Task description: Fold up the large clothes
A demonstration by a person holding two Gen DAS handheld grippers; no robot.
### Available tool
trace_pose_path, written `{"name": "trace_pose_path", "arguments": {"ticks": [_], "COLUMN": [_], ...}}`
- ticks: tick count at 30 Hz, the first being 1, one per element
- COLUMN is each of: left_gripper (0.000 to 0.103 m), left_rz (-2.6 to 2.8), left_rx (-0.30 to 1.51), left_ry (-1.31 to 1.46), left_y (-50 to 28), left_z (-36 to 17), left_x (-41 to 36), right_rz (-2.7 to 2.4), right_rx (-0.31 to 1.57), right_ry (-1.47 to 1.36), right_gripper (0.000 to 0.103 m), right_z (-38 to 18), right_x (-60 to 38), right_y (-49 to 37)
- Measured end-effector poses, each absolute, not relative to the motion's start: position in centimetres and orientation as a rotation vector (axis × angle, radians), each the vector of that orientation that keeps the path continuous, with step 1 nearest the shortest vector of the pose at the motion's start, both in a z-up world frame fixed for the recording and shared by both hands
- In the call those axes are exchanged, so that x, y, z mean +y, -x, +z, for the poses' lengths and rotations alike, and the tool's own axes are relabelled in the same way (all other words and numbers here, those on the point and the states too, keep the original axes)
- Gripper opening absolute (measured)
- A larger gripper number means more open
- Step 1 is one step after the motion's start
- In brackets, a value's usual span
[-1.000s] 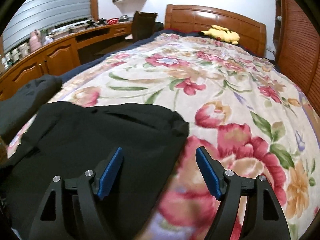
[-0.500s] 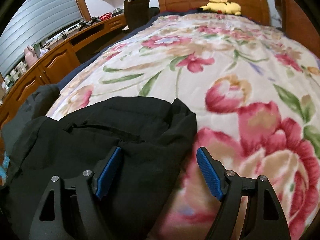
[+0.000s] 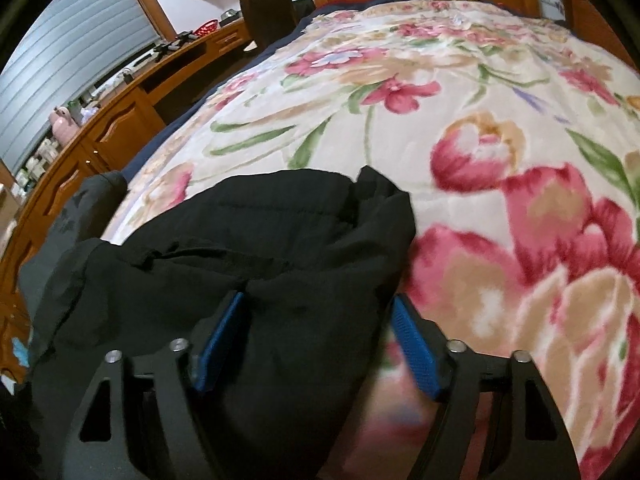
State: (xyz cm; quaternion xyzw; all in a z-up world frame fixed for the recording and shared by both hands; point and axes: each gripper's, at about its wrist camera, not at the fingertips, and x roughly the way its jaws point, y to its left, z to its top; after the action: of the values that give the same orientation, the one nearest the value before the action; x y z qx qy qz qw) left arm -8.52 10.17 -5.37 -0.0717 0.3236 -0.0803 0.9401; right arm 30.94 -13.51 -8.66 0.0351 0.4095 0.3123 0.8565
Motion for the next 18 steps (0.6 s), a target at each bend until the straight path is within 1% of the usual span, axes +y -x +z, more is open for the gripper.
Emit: {"name": "trace_pose_path", "arguments": {"ticks": [2, 4, 5, 6, 9, 12, 18], "left_gripper": [0.050, 0.043, 0.034, 0.028, 0.014, 0.009, 0.005], "left_rz": [-0.169, -0.185, -0.207, -0.222, -0.239, -0.238, -0.231], "left_rx": [0.662, 0.665, 0.669, 0.674, 0.672, 0.652, 0.581], "left_ry": [0.149, 0.157, 0.169, 0.174, 0.159, 0.145, 0.141], "left_y": [8.5, 8.4, 8.3, 8.2, 8.0, 8.1, 8.4], "left_z": [-5.3, -5.3, -5.3, -5.3, -5.0, -4.3, -1.7], "left_x": [10.2, 10.3, 10.3, 10.2, 9.9, 10.0, 12.3], "right_rz": [0.663, 0.662, 0.665, 0.671, 0.671, 0.646, 0.628], "right_rx": [0.853, 0.846, 0.842, 0.834, 0.795, 0.738, 0.606], "right_ry": [-0.069, -0.064, -0.061, -0.057, -0.032, 0.010, 0.069], "right_gripper": [0.065, 0.060, 0.055, 0.048, 0.032, 0.025, 0.021], "right_z": [-8.5, -8.5, -8.4, -8.4, -7.7, -6.6, -3.1], "right_x": [-13.4, -13.3, -13.2, -13.2, -13.1, -13.0, -11.8], "right_y": [-30.9, -30.8, -30.6, -30.5, -29.8, -28.7, -25.9]}}
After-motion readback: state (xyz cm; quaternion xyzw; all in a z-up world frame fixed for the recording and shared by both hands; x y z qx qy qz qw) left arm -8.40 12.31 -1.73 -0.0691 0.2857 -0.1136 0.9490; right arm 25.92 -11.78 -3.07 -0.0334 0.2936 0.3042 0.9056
